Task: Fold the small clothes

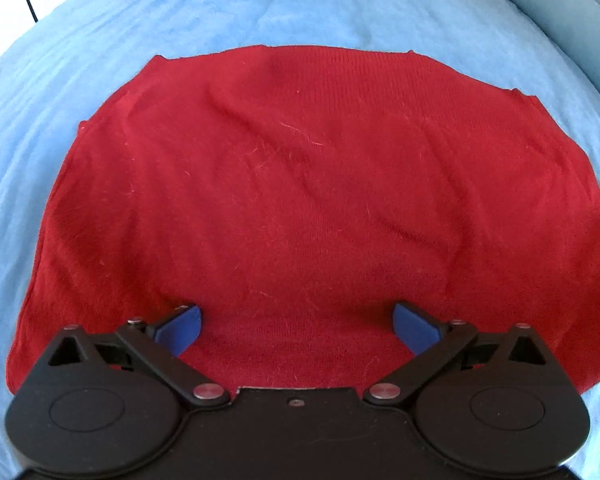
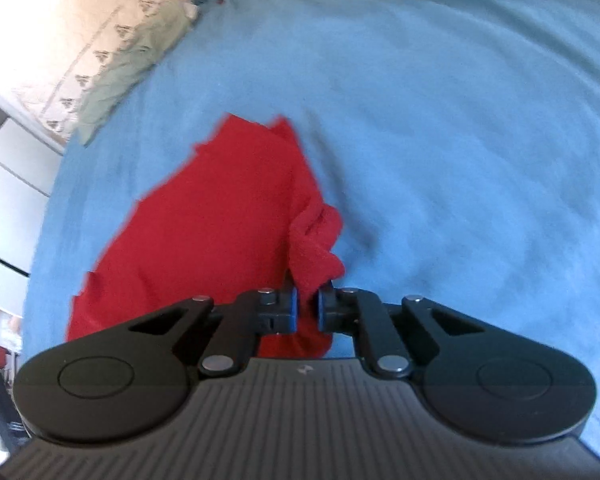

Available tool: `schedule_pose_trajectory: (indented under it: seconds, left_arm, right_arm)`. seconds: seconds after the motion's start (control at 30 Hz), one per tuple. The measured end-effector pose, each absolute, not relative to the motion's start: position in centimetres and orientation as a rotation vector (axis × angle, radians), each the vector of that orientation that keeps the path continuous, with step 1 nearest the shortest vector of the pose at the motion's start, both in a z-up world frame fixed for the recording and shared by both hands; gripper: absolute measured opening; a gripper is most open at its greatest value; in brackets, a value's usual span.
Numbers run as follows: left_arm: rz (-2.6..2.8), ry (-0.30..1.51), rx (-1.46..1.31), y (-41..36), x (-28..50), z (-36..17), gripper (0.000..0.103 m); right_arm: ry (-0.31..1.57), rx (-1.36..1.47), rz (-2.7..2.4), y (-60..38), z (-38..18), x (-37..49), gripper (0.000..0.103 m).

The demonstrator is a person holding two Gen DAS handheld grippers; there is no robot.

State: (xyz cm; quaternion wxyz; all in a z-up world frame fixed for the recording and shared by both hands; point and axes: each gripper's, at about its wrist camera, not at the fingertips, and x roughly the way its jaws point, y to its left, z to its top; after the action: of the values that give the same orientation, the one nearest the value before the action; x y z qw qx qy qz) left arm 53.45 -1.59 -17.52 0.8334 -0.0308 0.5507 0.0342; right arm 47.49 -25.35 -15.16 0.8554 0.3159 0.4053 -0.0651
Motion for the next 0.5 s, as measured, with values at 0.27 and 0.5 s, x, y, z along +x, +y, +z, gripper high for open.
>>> schedule_pose_trajectory:
  seconds: [0.27, 0.5]
  left_arm:
    - [0.093, 1.054, -0.125, 6.9, 50.4, -13.0, 0.102]
    - [0.197, 1.027, -0.055, 17.4, 44.4, -12.4, 0.102]
  right_arm:
    - [0.739, 0.288, 0.229, -11.7, -5.5, 51.5, 0.024]
    - [0.846, 0.001, 0.659, 5.0, -10.8, 50.4, 0.023]
